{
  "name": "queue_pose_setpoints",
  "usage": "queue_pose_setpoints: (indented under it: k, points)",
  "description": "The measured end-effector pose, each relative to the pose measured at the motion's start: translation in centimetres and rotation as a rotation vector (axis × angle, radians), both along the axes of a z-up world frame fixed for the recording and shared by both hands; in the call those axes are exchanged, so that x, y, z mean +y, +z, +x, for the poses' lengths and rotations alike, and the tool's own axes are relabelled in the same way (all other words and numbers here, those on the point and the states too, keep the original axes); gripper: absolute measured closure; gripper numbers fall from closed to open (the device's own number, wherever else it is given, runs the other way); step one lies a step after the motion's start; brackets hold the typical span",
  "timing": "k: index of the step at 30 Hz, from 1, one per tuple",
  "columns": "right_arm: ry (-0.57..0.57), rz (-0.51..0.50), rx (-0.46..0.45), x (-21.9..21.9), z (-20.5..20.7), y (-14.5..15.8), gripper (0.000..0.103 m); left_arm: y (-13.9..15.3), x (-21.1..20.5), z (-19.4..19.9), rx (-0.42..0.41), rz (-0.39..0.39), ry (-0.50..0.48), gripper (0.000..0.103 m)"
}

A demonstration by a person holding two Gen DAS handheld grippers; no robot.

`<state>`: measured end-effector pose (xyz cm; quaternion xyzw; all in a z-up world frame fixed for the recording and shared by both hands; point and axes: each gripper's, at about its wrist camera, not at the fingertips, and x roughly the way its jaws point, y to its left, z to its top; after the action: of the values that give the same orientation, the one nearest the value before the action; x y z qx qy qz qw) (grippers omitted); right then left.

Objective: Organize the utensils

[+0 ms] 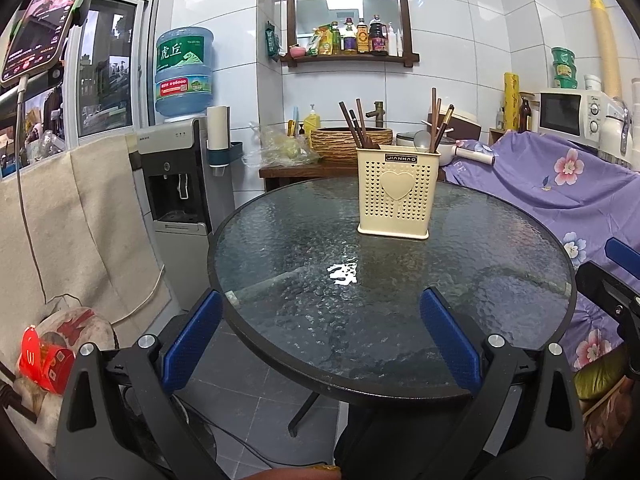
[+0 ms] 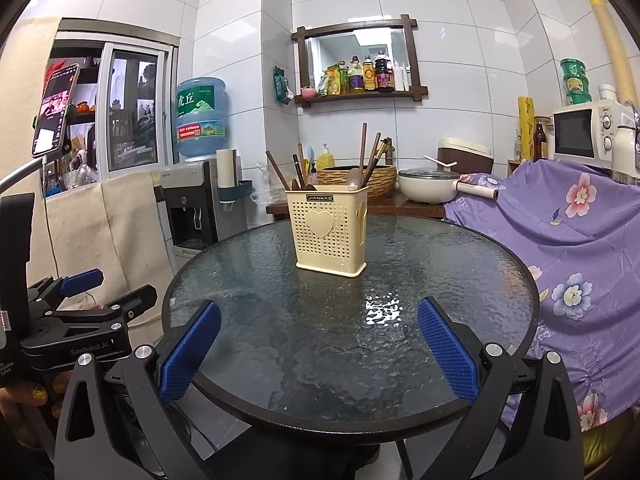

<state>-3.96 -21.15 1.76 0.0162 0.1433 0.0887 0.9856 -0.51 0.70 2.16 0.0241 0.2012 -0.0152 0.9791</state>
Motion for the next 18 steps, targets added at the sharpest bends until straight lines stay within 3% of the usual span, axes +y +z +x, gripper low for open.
queue_pose_setpoints:
  k: [18]
  points:
    - [0.000, 0.000, 0.002, -0.01, 0.06, -0.01, 0.006, -0.09, -0.15, 0.03, 0.004, 0.002, -0.002, 0.006]
